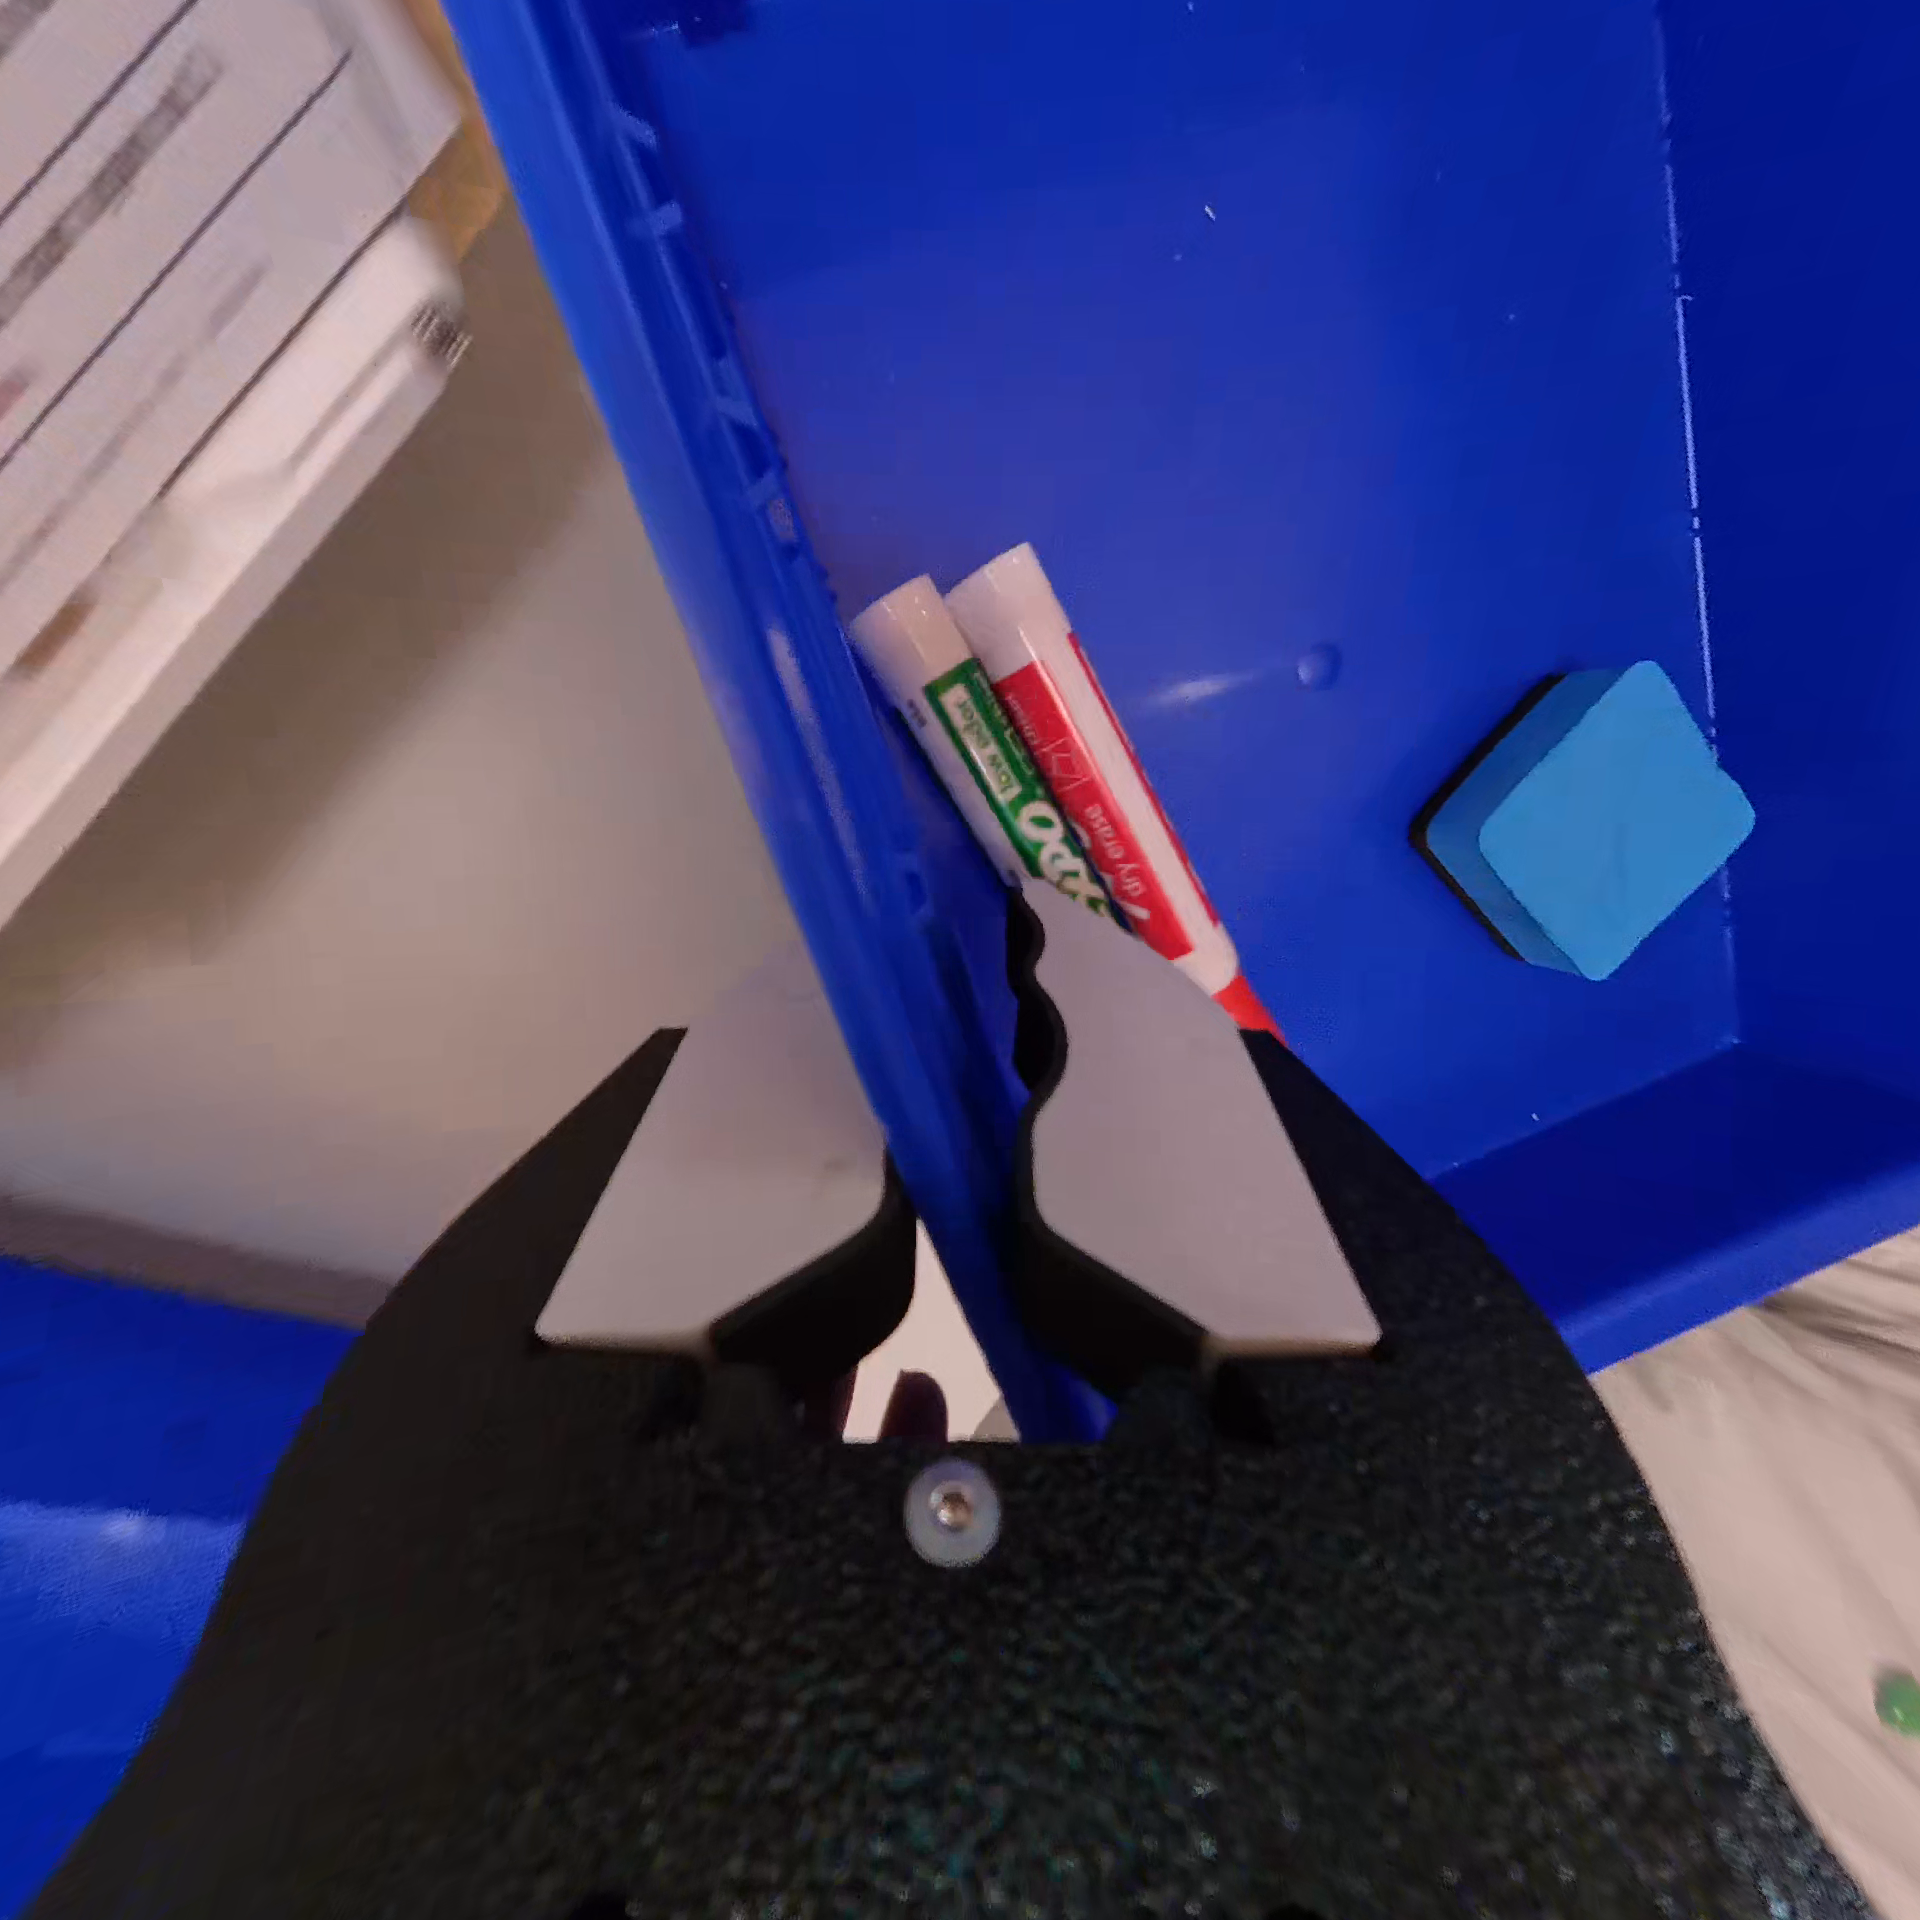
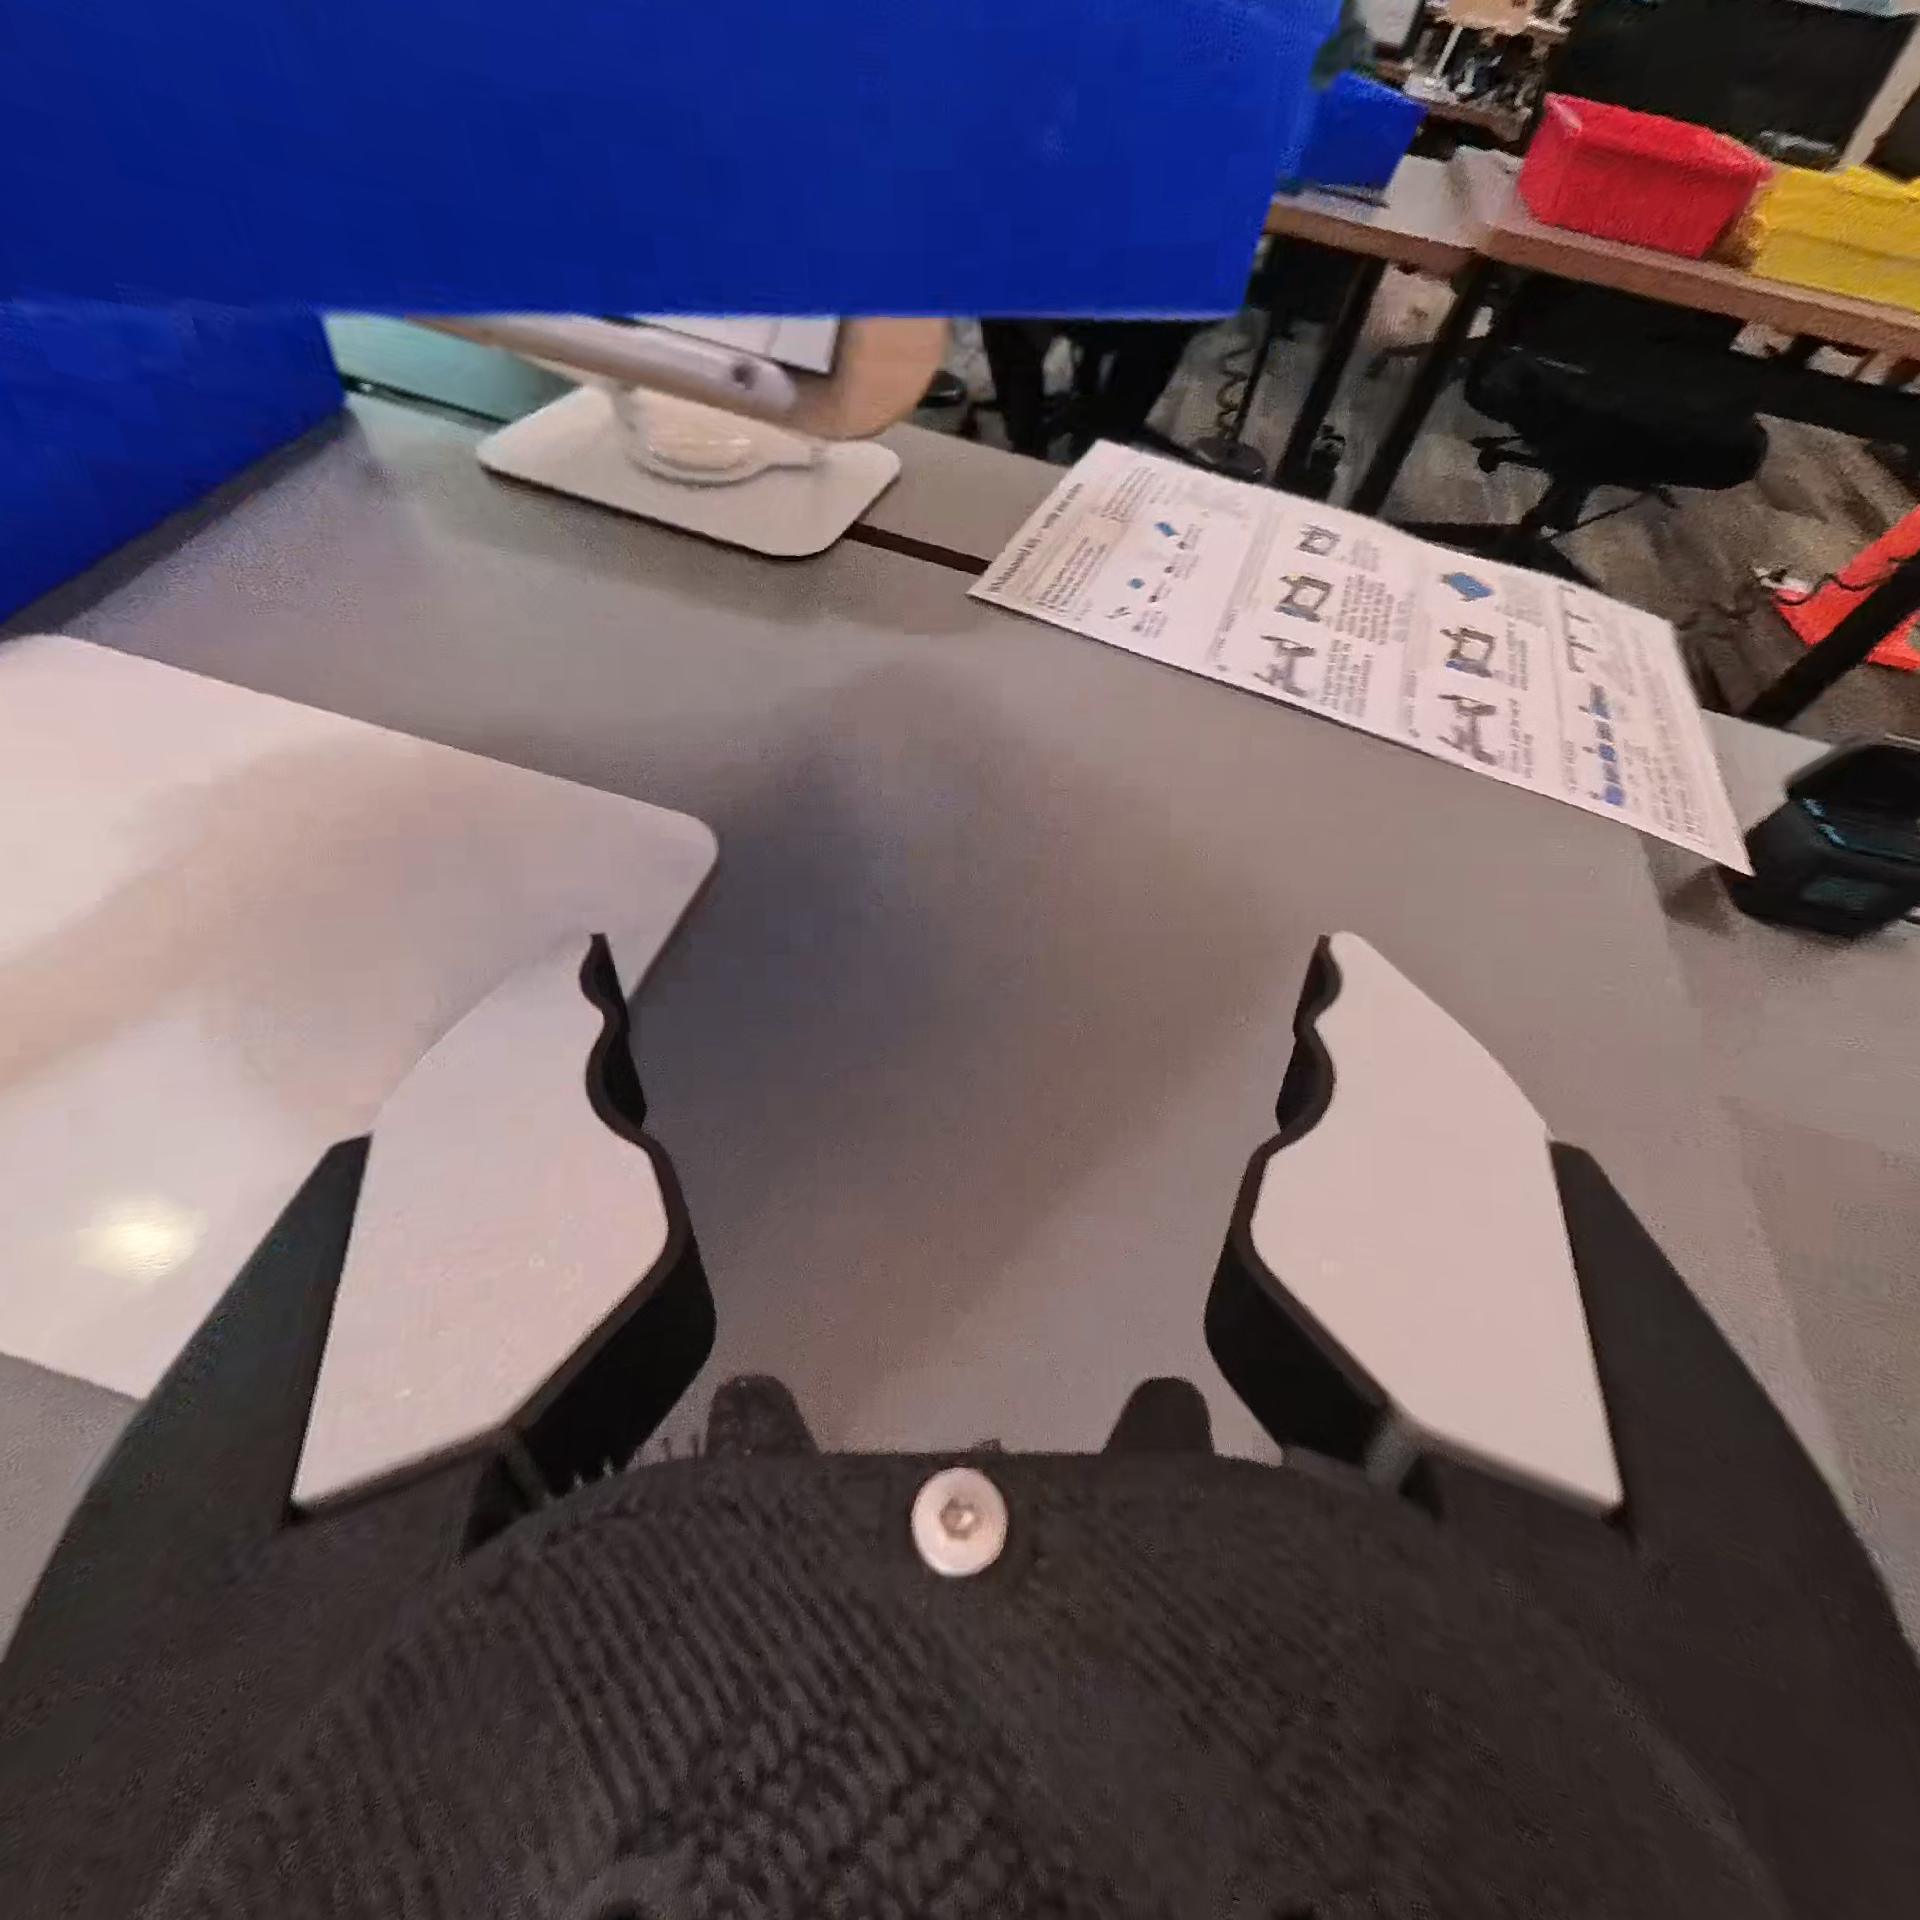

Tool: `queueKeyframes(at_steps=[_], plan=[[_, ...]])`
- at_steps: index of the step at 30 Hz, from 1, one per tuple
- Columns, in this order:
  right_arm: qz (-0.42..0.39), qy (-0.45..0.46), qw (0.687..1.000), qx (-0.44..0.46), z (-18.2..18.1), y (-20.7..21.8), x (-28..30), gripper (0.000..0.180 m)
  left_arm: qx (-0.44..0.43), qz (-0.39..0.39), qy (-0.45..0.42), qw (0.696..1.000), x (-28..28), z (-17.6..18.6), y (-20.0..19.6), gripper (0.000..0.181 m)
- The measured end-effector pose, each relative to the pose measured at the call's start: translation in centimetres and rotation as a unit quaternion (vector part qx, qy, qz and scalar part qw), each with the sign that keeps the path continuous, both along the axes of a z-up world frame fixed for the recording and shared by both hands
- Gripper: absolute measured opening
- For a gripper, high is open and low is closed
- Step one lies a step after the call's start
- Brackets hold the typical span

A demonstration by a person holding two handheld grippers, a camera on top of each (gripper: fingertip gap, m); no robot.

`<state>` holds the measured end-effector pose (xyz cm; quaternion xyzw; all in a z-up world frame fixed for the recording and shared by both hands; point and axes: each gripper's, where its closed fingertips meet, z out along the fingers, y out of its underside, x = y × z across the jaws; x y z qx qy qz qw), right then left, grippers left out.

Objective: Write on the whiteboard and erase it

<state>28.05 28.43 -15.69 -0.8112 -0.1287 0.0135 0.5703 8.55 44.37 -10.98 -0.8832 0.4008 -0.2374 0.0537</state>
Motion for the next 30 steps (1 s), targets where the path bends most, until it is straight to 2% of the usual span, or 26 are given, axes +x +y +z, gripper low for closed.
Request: queueKeyframes(at_steps=[6,9,14,17,22,27,30], plan=[[0.088,0.033,0.994,-0.046,-1.6,3.7,-11.5,0.119,0.001,0.066,0.026,0.997,-14.1,0.8,-0.4,0.015],[0.127,0.057,0.989,-0.057,-0.8,6.4,-17.1,0.114,0.002,0.113,0.036,0.993,-21.5,1.0,-0.6,0.015],[0.202,0.106,0.969,-0.093,0.5,10.1,-27.9,0.117,0.004,0.201,0.055,0.978,-33.2,1.3,-1.3,0.015],[0.198,0.090,0.970,-0.109,0.6,13.2,-32.5,0.113,0.008,0.249,0.071,0.966,-39.3,1.4,-1.8,0.015],[0.188,0.111,0.964,-0.150,-1.2,17.8,-38.9,0.112,0.008,0.303,0.082,0.949,-47.1,1.2,-2.6,0.014],[0.188,0.133,0.949,-0.217,-4.4,20.4,-43.3,0.112,0.002,0.346,0.072,0.935,-52.8,0.5,-3.1,0.014],[0.185,0.130,0.938,-0.261,-6.3,21.5,-45.2,0.101,-0.002,0.366,0.070,0.928,-55.4,-0.2,-3.3,0.014]])
